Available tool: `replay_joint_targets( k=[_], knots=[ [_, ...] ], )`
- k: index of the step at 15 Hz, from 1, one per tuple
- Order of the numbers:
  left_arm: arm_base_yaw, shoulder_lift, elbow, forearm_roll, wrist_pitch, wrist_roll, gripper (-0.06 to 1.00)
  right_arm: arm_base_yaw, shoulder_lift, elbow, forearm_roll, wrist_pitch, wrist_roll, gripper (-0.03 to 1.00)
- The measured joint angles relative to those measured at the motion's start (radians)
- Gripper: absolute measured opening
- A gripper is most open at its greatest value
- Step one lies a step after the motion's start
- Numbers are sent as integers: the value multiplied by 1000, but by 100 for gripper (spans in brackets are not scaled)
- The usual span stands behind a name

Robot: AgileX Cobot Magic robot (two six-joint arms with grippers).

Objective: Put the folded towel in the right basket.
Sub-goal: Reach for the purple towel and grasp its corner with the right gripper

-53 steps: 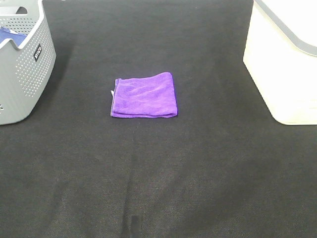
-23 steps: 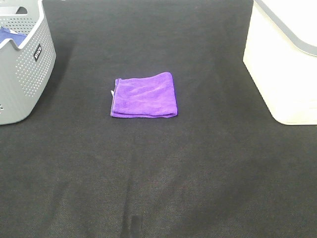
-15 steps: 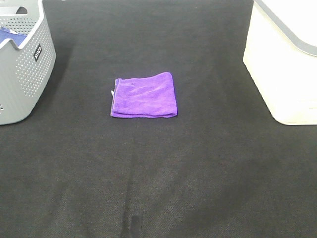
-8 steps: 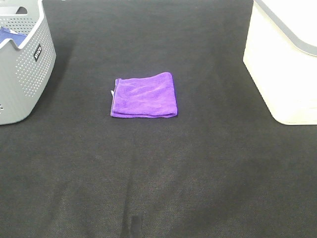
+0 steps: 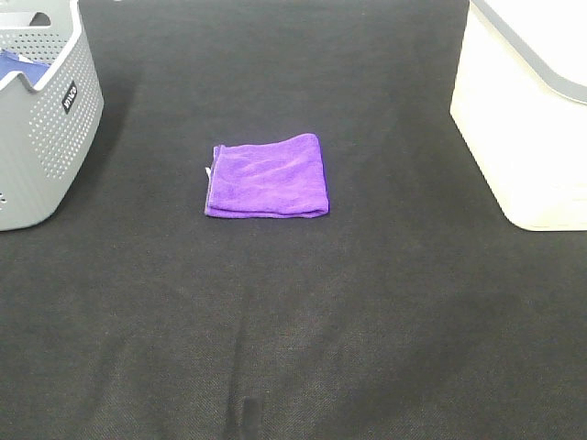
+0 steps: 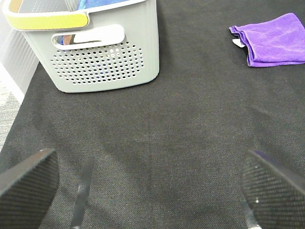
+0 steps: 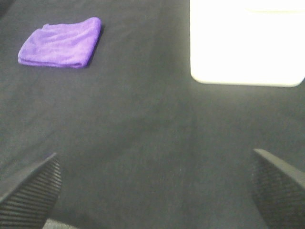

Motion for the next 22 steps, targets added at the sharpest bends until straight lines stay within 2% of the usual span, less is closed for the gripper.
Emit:
replay_joint_targets(
  k=[2, 3, 4, 6, 7, 8, 10, 11, 13, 16, 19, 22],
  knots=[
    [0, 0, 0, 0, 0, 0, 97, 0, 214, -125, 61, -19, 0, 97],
    [0, 0, 0, 0, 0, 0, 97, 0, 376, -205, 97, -2, 0, 97],
    [0, 0, 0, 0, 0, 0, 97, 0, 442, -252, 110, 8, 0, 97],
    [0, 0, 0, 0, 0, 0, 97, 0, 783, -459, 192, 60, 0, 97],
    [0, 0, 0, 0, 0, 0, 97, 0, 844, -499, 214, 63, 0, 97],
    [0, 0, 0, -2, 0, 0, 97, 0, 999, -591, 281, 67, 0, 97],
    [0, 0, 0, -6, 0, 0, 97, 0, 1137, -671, 371, 50, -39, 97],
    [0, 0, 0, -7, 0, 0, 97, 0, 1201, -698, 406, 11, -64, 97],
    [0, 0, 0, -7, 0, 0, 97, 15, 1344, -777, 428, -51, -105, 95],
    [0, 0, 0, -7, 0, 0, 97, 129, 1649, -964, 430, -110, -110, 94],
    [0, 0, 0, -7, 0, 0, 97, 201, 1955, -1197, 441, -82, -116, 94],
    [0, 0, 0, -9, 0, 0, 97, 208, 2168, -1391, 429, -49, -124, 94]
  ],
)
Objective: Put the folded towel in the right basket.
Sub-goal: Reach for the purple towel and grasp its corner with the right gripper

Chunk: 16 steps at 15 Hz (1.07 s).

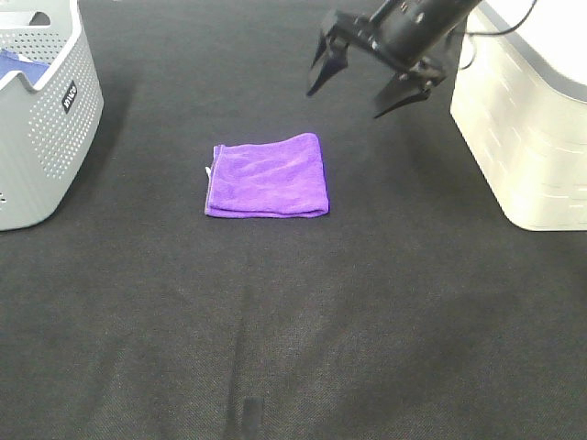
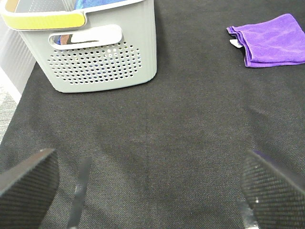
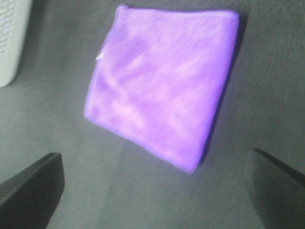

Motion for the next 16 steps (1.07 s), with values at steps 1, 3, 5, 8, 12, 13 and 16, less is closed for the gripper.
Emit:
replay_joint_targets(
  k=[1, 3, 5, 8, 12, 13, 16],
  knots=[
    [0, 0, 0, 0, 0, 0, 97, 0, 55, -45, -7, 11, 0, 94],
    [0, 0, 0, -1, 0, 0, 97, 0, 144, -111, -9, 10, 1, 94],
    [0, 0, 0, -1, 0, 0, 97, 0, 237, -157, -8, -27, 2, 94],
    [0, 0, 0, -7, 0, 0, 97, 0, 295, -176, -7, -89, 2, 92],
    [0, 0, 0, -7, 0, 0, 97, 0, 340, -176, -7, -121, 11, 91],
    [0, 0, 0, -7, 0, 0, 97, 0, 344, -178, -3, -123, 18, 91],
    [0, 0, 0, -8, 0, 0, 97, 0, 364, -189, 53, -122, 19, 89]
  ],
)
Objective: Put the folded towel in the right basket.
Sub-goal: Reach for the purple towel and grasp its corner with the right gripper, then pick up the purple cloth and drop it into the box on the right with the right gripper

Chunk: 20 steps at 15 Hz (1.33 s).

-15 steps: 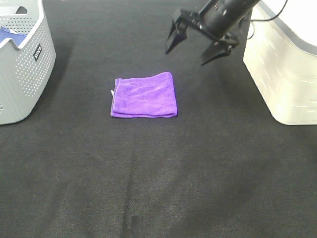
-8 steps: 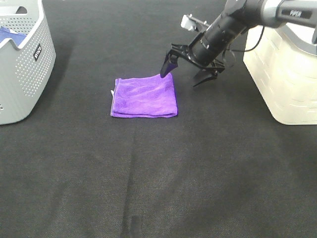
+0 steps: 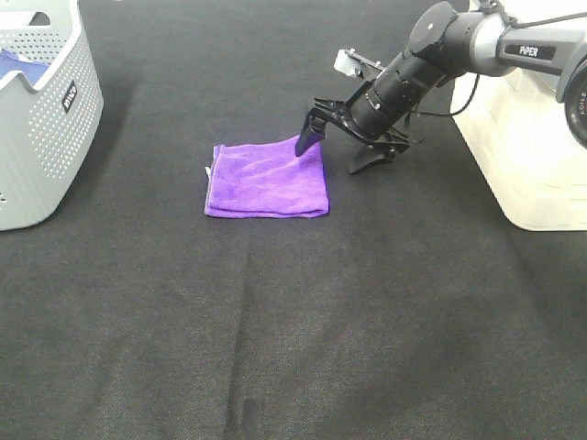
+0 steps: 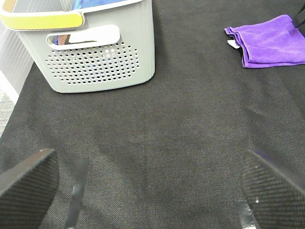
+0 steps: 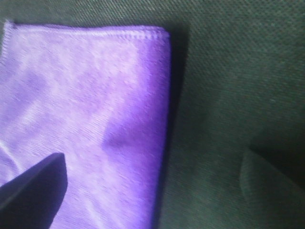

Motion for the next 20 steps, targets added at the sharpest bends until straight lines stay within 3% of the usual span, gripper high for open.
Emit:
replay_joint_targets(
  k=[3, 6, 8, 11, 14, 18, 20],
  knots=[
    [0, 0, 0, 0, 0, 0, 97, 25, 28, -8, 121, -3, -11, 82],
    [0, 0, 0, 0, 0, 0, 97, 134, 44, -10, 137, -64, -20, 71],
    [0, 0, 0, 0, 0, 0, 97, 180, 50, -10, 100, -117, -20, 52],
    [0, 0, 0, 0, 0, 0, 97, 190, 60, -10, 77, -139, -20, 9],
    [0, 0, 0, 0, 0, 0, 97, 186, 45, -6, 68, -116, -22, 6],
    [0, 0, 0, -1, 0, 0, 97, 153, -146, 7, 29, 29, -22, 6],
    [0, 0, 0, -1, 0, 0, 97, 62, -359, 7, -15, 69, -22, 6]
  ],
)
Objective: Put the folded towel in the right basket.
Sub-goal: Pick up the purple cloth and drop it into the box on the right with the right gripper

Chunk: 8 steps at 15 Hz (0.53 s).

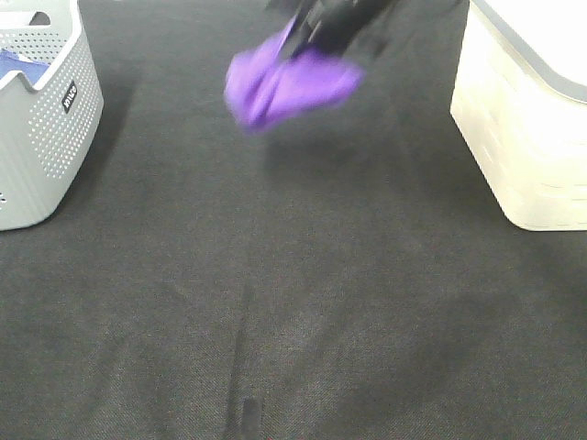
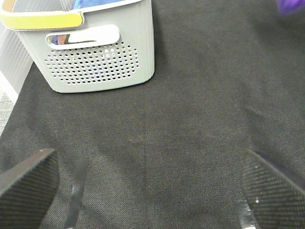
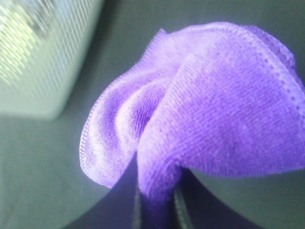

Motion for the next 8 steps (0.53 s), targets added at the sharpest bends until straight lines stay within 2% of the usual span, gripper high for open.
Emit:
replay_joint_targets(
  k=[1, 5, 8],
  knots=[
    [0, 0, 0, 0, 0, 0, 97, -19, -33, 0, -10, 1, 2, 6],
    [0, 0, 0, 0, 0, 0, 97, -310, -206, 0, -106, -51, 39, 6],
    [0, 0, 0, 0, 0, 0, 97, -484, -198, 0, -140, -26, 48, 6]
  ],
)
